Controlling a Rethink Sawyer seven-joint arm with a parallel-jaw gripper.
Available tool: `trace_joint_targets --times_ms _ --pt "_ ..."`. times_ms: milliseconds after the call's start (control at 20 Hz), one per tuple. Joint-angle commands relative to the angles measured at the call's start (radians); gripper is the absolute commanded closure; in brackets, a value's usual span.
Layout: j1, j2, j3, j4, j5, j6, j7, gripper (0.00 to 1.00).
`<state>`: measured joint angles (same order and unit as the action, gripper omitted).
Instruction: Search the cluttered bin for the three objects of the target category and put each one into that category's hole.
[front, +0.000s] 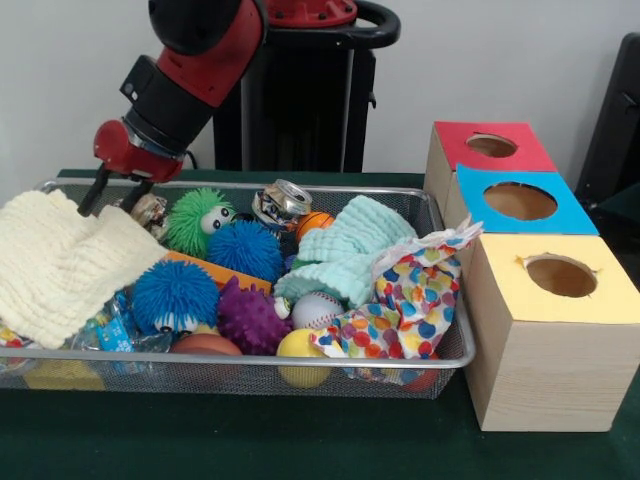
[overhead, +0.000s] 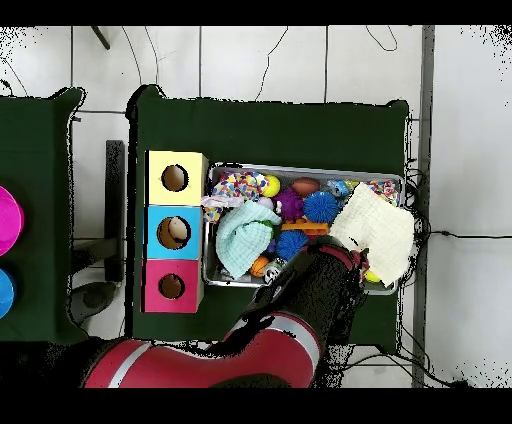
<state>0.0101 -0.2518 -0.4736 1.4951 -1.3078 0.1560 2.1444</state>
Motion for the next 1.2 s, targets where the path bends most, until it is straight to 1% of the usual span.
trace_joint_targets --times_ms 50,150,250,350,450,650,800,850,900,1000,1050,1200 --pt "0.027 0.081 0.003 -0.101 0.038 -0.175 0.207 0.0" --pt "0.032 0.102 -0.023 -0.108 0.085 -0.216 0.203 0.0" --pt "0.037 0.132 -0.061 -0.115 0.157 -0.275 0.189 0.0" --pt "0.051 0.184 -0.124 -0.125 0.267 -0.354 0.152 0.0" --pt "0.058 0.234 -0.183 -0.119 0.387 -0.436 0.087 0.0" --pt "0.062 0.298 -0.252 -0.091 0.573 -0.562 -0.037 0.0" --pt "0.08 0.342 -0.303 -0.08 0.675 -0.63 -0.1 0.0" --pt "0.092 0.367 -0.331 -0.077 0.71 -0.646 -0.116 0.0" --pt "0.103 0.384 -0.35 -0.079 0.726 -0.647 -0.124 0.0" --pt "0.109 0.395 -0.366 -0.077 0.745 -0.66 -0.131 0.0" --pt "0.115 0.407 -0.379 -0.078 0.75 -0.668 -0.121 1.0" --pt "0.121 0.411 -0.385 -0.081 0.749 -0.66 -0.116 1.0"
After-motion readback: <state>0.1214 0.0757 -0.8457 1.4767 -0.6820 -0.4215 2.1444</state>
